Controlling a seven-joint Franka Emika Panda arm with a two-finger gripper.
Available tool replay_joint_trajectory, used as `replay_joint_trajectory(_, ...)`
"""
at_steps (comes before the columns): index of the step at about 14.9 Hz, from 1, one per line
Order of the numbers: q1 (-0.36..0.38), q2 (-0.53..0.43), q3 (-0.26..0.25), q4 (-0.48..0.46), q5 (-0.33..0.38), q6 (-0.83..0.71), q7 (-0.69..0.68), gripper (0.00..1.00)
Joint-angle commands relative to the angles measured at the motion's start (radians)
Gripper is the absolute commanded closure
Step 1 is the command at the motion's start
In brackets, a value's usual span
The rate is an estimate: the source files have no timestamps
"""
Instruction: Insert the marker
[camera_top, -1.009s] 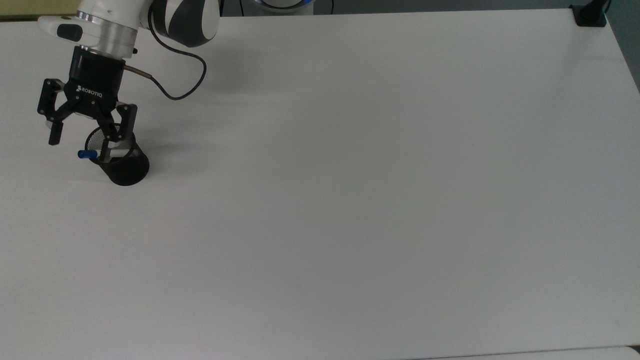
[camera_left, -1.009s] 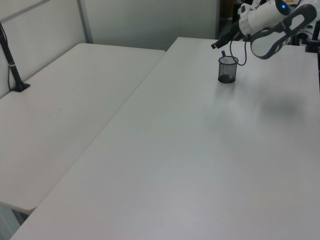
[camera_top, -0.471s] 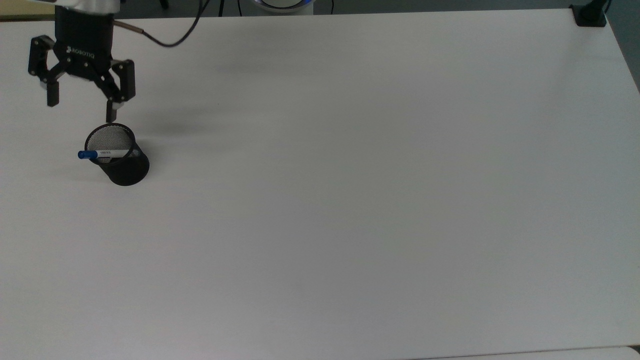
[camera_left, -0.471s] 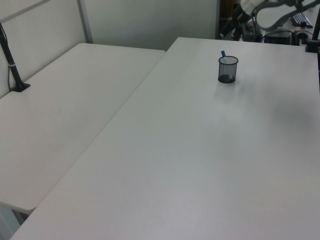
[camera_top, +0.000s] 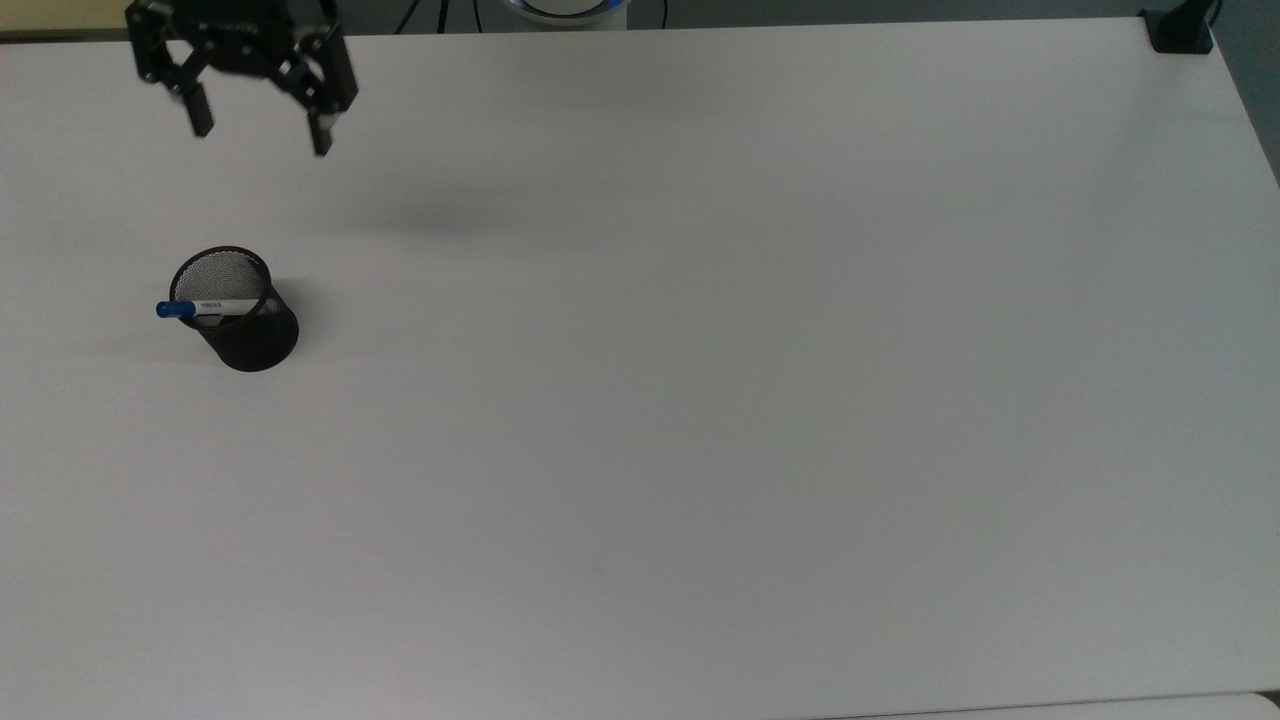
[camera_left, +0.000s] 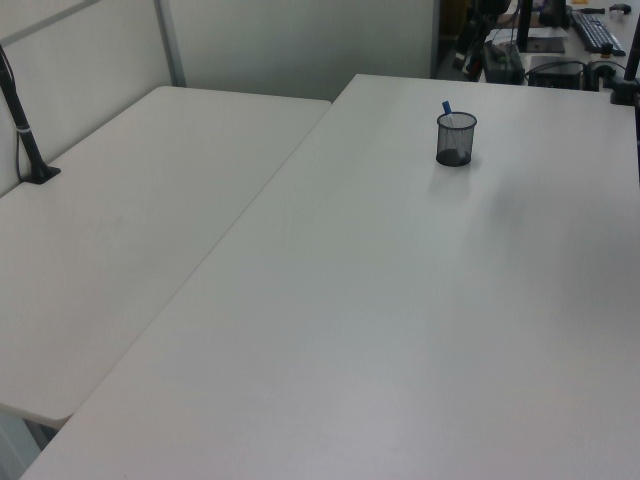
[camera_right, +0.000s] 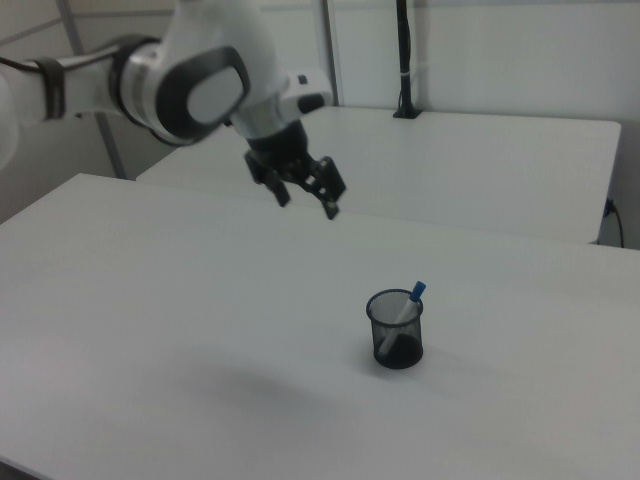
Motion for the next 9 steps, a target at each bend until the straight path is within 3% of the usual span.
replay_joint_trajectory(1, 0.106, -0.048, -0.032, 0.068, 0.018, -0.265, 0.048, 0.0)
replay_joint_trajectory(3, 0.192, -0.051, -0.064, 0.088, 0.015, -0.359, 0.14, 0.0)
replay_joint_trajectory(5, 0.313, -0.066, -0.142, 0.088, 0.018, -0.374, 0.228, 0.0)
replay_joint_trajectory(9, 0.341, -0.044, -0.149, 0.089, 0.005, -0.336, 0.226, 0.0)
